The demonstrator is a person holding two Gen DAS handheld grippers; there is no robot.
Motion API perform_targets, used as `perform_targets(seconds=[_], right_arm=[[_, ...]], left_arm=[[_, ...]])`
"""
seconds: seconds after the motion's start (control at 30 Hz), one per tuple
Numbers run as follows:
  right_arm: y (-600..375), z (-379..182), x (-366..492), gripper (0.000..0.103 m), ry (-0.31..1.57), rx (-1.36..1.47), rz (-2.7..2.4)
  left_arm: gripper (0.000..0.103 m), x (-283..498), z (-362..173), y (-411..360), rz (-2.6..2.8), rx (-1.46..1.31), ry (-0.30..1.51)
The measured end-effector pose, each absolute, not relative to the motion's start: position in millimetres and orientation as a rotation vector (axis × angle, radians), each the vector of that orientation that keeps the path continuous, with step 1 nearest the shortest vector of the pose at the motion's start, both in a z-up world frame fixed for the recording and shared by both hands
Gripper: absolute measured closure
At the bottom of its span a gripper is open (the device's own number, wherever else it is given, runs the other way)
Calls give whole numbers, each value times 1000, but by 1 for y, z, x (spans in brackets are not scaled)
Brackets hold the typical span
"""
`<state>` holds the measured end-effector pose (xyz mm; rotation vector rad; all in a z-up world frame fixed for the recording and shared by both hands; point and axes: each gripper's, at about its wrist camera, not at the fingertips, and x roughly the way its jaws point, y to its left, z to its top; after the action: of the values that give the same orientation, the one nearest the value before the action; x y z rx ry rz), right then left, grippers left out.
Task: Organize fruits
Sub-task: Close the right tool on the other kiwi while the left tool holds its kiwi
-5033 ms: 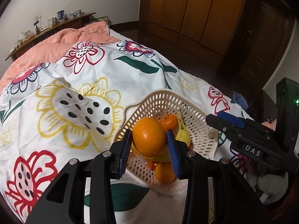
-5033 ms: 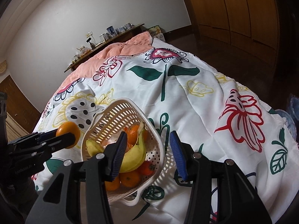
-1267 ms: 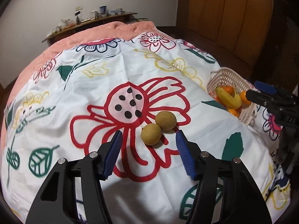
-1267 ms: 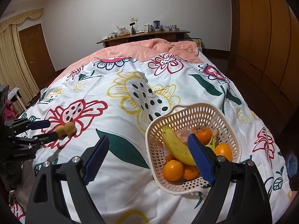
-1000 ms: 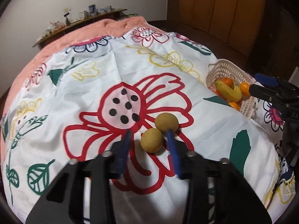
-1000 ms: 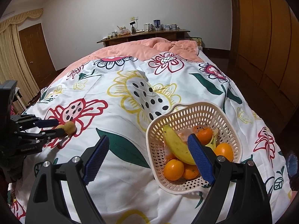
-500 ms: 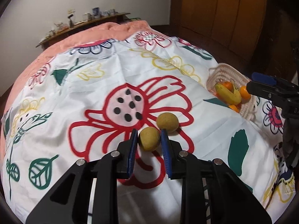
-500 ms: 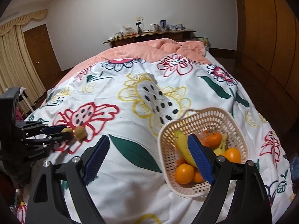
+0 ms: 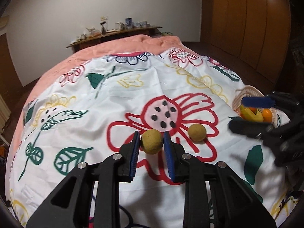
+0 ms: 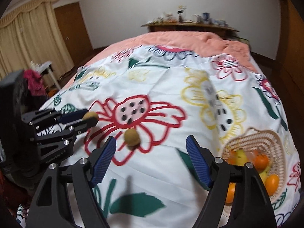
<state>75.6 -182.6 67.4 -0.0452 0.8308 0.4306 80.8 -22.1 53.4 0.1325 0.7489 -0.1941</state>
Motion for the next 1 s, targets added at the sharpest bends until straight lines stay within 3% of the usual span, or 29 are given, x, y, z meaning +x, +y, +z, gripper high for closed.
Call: perform_targets(seconds=[0.27, 0.5, 1.0], right_arm=[[-147, 58, 88, 35, 883, -145, 457], [-124, 46, 100, 50, 949, -229, 490], [-112, 29, 113, 70, 1030, -269, 444]], left_arm=[[77, 80, 52, -6, -146, 72, 747], [77, 79, 48, 3, -126, 29, 751], [77, 77, 46, 5, -129, 23, 750]])
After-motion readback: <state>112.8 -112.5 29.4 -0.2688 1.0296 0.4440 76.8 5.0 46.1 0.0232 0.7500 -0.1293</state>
